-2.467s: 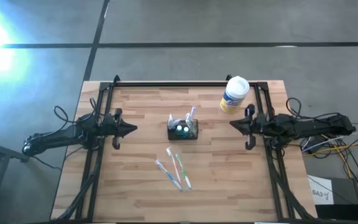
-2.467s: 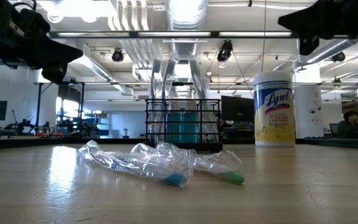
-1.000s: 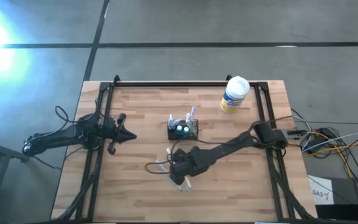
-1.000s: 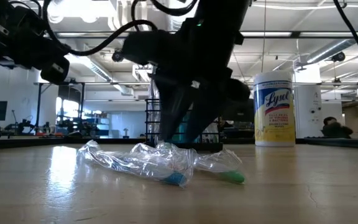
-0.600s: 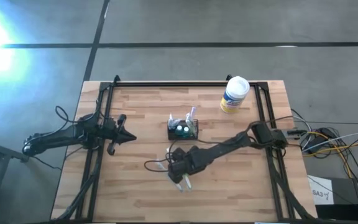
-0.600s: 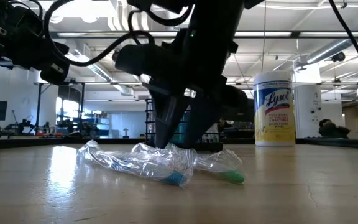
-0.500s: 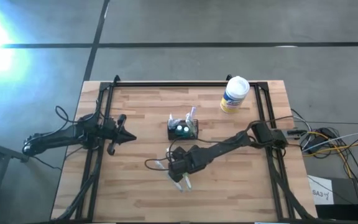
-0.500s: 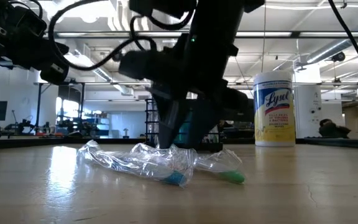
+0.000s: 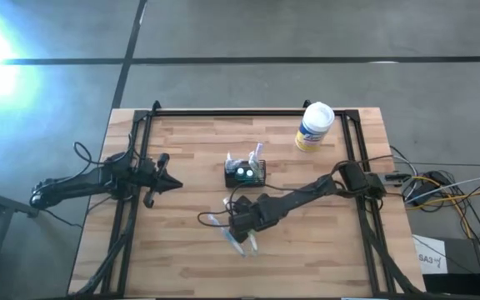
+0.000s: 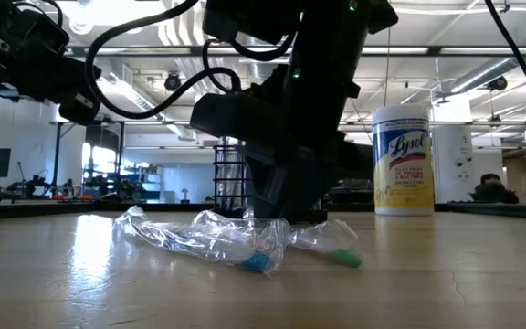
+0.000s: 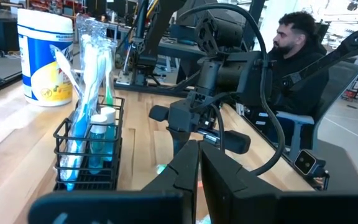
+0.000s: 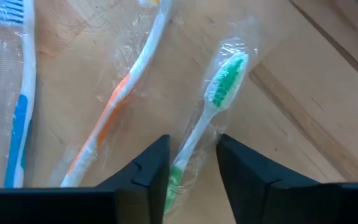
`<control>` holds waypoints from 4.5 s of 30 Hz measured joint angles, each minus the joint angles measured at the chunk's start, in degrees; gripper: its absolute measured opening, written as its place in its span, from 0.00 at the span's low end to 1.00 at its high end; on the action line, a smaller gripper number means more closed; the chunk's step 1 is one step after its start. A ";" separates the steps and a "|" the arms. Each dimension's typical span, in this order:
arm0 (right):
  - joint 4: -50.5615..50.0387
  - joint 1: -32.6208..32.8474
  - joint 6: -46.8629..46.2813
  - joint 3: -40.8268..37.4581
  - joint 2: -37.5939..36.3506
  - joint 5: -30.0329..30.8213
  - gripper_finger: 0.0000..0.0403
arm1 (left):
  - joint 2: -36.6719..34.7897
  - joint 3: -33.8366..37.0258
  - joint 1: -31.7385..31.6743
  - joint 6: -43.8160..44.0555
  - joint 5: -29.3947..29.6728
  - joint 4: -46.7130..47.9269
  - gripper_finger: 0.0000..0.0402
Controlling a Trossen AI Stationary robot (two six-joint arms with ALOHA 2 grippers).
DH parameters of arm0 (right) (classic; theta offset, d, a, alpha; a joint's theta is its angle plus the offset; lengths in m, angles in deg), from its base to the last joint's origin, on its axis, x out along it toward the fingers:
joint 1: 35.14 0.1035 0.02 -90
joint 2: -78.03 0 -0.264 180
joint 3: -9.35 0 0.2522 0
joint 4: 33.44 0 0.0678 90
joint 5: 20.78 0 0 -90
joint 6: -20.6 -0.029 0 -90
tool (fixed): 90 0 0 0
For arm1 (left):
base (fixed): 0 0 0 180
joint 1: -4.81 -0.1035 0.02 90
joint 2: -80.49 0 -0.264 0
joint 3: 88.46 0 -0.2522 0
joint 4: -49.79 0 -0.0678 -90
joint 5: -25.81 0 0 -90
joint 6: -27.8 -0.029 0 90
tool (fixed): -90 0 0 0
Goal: Pick & Place toothbrushing station
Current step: Put the green toothbrush into the black wire organizer
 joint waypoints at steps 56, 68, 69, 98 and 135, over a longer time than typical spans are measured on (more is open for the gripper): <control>69.10 10.30 63.16 -44.01 -50.16 17.38 0.03 | -0.04 0.00 -0.02 -2.55 0.70 1.27 0.05; 73.26 9.84 67.65 -60.71 -66.06 15.50 0.02 | -0.04 0.00 -0.02 -7.77 7.13 0.82 0.05; 74.25 9.84 67.92 -61.99 -67.06 15.50 0.02 | -0.04 0.00 -0.02 -7.84 7.26 0.76 0.05; 94.16 9.80 75.21 -91.28 -94.73 15.70 0.02 | -0.07 0.00 -0.02 -4.42 8.83 -3.63 0.05; 53.40 8.66 71.03 -91.57 -125.70 11.84 0.02 | 0.46 0.98 -0.02 -5.59 15.93 -4.19 0.05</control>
